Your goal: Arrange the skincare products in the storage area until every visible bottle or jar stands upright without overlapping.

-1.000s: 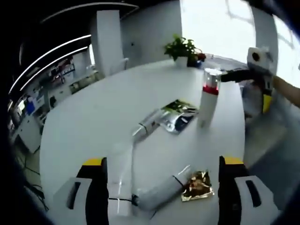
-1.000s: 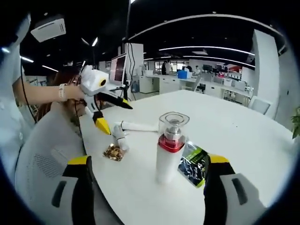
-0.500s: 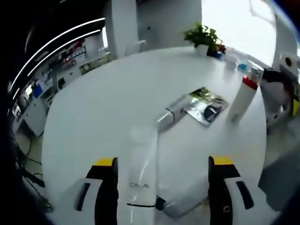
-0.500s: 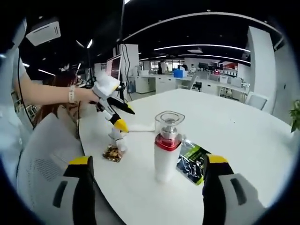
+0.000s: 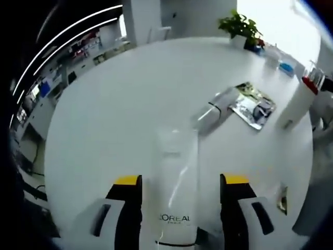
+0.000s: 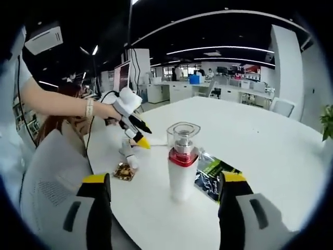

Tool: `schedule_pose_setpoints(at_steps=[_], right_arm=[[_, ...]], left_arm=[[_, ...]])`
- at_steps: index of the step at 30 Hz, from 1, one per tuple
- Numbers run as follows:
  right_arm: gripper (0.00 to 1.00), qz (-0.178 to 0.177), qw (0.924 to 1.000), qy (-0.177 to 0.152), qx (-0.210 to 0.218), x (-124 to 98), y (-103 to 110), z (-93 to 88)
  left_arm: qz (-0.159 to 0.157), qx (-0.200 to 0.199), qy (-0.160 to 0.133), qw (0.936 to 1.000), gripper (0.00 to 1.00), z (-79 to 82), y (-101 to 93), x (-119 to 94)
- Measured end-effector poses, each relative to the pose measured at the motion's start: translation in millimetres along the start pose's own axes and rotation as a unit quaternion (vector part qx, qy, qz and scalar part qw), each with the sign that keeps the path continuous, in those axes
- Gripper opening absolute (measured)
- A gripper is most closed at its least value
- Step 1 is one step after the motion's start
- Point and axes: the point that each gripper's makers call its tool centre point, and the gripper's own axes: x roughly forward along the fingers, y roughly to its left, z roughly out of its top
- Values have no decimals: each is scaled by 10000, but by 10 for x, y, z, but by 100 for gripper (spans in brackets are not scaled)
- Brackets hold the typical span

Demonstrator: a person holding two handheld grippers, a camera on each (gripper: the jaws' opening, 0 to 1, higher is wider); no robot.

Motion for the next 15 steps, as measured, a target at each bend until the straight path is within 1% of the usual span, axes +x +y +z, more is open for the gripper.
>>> schedule_pose_setpoints(at_steps=[3,5,6,8,10,15], right_arm=[[82,-41,9999,-50,93,-15,-32,13],[81,-73,9999,-48,141,-28,-57,16],[81,-102,9998,-36,152,-35,-72,12],[82,-110,9998,-2,159,-43,-79,-2],[81,-77,9998,-27,199,-54,-72,-4],[80,-37,9995,-100,283,-59,-60,9]], left_arm=[[-47,-35,142,9999,55,-44,2,44],[-46,16,205,9998,53,-59,9,66],[-87,-23,182,9998,53,-40,8,63],[-158,38,220,9996,52,-39,-7,61],[-212,-4,285,9994,51,-44,-33,54],[-199,16,400,9990,47,-33,-13,45]])
